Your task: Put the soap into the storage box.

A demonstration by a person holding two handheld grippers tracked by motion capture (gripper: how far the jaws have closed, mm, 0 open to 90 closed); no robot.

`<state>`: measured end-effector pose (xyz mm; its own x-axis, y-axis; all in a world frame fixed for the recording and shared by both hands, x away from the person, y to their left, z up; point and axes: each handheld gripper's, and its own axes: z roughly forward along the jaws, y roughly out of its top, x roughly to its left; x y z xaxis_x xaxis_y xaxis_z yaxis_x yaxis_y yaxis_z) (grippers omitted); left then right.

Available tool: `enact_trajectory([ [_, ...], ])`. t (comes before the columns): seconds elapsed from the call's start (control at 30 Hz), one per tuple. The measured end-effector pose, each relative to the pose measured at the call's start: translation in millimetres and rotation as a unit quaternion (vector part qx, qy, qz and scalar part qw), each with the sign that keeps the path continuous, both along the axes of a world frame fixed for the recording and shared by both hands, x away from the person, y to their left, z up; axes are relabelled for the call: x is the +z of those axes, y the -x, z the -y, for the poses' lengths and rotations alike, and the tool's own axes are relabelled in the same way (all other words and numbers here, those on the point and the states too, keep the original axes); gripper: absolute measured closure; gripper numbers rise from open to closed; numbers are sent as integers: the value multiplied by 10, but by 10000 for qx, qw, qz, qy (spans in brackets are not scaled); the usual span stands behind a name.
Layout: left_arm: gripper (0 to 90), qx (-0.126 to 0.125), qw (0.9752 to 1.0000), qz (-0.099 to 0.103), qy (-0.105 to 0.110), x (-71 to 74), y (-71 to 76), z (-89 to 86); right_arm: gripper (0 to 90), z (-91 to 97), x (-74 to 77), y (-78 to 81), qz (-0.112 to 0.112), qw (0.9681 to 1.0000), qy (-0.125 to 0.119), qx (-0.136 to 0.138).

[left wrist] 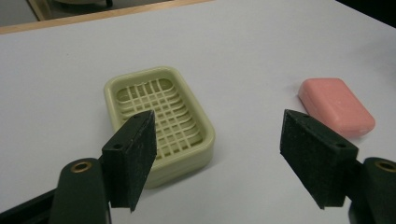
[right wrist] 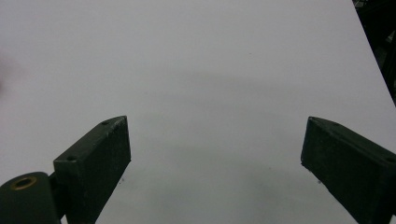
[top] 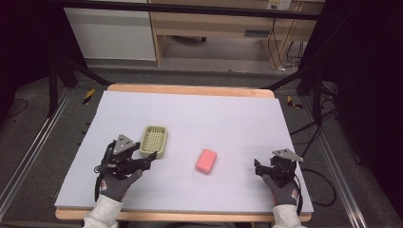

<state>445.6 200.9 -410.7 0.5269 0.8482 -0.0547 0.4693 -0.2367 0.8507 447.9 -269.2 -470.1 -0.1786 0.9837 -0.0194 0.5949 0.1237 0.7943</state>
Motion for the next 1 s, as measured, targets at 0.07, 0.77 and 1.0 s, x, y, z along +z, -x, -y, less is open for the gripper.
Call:
enact_trajectory([
  [0.07, 269, -62, 10000, -8, 18, 7, -7, 56, 85, -2, 0, 1, -26, 10000, -4, -7],
  [0.77, 273, -341, 9993, -17, -178, -3, -106, 539, 85, -20, -5, -8, -34, 10000, -8, 7],
  [1.0, 275, -353, 9992, 21, -207, 7, -132, 686, 85, -17, -4, -11, -22, 10000, 5, 25],
])
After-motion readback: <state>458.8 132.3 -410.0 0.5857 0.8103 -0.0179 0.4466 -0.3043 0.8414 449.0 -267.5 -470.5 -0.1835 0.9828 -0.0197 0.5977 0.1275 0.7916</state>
